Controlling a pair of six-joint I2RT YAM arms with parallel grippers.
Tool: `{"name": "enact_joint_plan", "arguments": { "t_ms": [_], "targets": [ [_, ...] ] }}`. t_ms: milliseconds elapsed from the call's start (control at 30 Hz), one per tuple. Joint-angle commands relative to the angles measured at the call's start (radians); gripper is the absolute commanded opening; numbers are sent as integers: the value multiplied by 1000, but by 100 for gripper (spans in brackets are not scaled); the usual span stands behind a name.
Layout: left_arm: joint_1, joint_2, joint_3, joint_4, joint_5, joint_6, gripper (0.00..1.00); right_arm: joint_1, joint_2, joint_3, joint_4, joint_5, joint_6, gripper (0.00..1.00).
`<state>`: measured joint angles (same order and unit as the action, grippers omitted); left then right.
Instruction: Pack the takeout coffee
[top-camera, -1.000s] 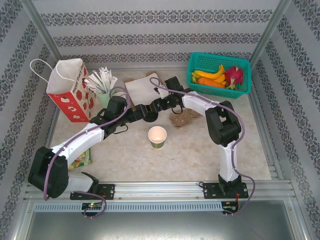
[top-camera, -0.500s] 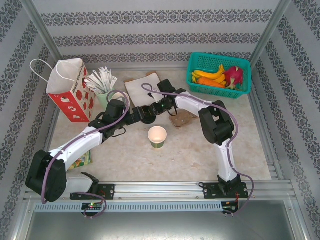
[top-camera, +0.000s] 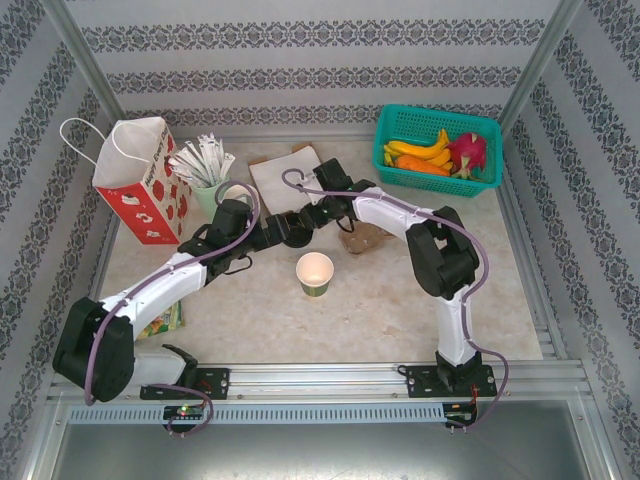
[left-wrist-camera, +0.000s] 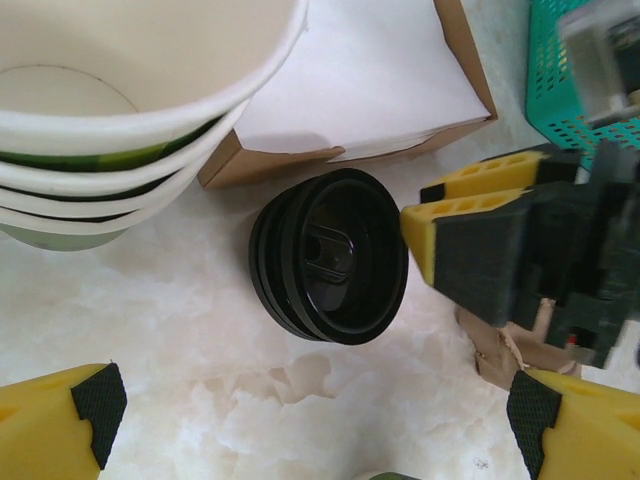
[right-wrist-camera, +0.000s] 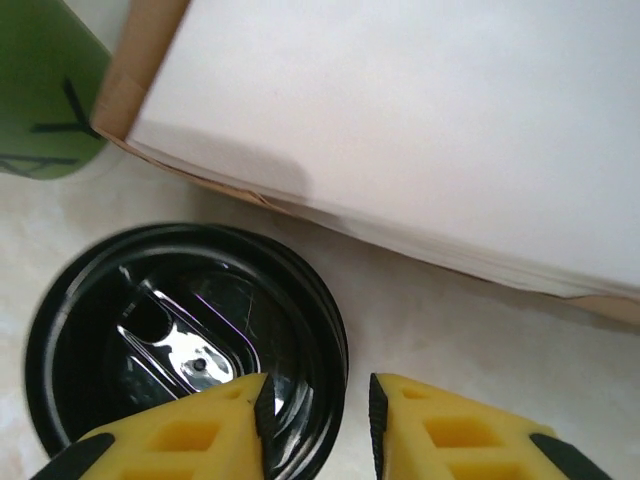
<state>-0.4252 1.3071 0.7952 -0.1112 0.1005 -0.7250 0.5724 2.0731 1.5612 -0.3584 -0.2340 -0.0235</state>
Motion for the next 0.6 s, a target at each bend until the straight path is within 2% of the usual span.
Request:
{"name": "enact_joint_plan", "arguments": {
  "t_ms": [0,67,167,233,433,567],
  "targets": [
    [2,19,43,-17,10,28,100,17,-31,-18,28,22,-4,32],
    [2,25,52,-30,11,36,100,20,-14,-6,20,22,-6,32],
    [3,29,53,-42,-3,37,100,20,15,19,7,35,-8,44],
    [3,28,43,-39,-11,22,100,20,32,33,-4,43,-18,46],
    [3,36,34,-37,-4,10,100,17,72,63,-28,22,-34,42],
    [3,48,44,-46,-4,15,100,16,82,76,-28,19,-38,36]
  ]
}}
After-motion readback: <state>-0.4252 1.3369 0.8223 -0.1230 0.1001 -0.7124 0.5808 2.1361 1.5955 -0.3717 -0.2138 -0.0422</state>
